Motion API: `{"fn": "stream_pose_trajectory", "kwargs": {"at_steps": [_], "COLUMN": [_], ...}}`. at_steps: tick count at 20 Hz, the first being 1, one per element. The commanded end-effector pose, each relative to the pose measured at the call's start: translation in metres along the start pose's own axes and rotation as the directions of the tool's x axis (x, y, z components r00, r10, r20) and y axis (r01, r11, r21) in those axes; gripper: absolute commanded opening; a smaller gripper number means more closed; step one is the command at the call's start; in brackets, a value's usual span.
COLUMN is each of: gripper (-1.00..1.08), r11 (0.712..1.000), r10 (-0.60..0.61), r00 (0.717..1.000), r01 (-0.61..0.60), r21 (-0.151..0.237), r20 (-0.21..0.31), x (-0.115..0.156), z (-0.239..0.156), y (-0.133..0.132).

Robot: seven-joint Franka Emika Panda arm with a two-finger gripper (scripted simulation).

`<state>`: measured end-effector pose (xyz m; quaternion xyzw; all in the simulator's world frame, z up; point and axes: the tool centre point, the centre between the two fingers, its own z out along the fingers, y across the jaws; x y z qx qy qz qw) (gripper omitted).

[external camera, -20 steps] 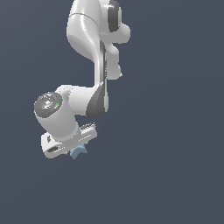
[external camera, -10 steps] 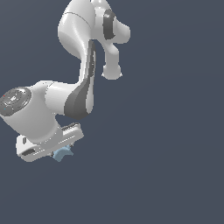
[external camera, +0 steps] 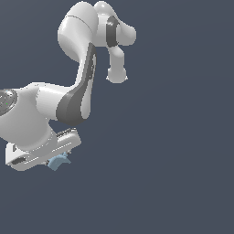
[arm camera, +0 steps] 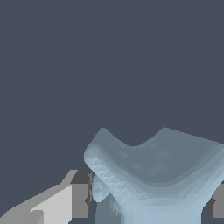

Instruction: Pick up the object and move it to a goal position.

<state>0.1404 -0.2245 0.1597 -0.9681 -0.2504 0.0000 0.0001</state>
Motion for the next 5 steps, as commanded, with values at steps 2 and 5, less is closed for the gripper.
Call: {"fn": "stream_pose_trajectory", "kwargs": {"at_steps": [2,5], "gripper": [-1.00,-1.00], "r11": [1.000,1.000], "r10": [0.000,0.000], "r00": [1.000,1.000], "r01": [0.000,0.000], "r21": [0.000,0.000], "r20": [0.000,0.000], "x": [0.0002,0.0003], "z": [-0.0016,-0.0019], "y": [0.0024,0.0030]}}
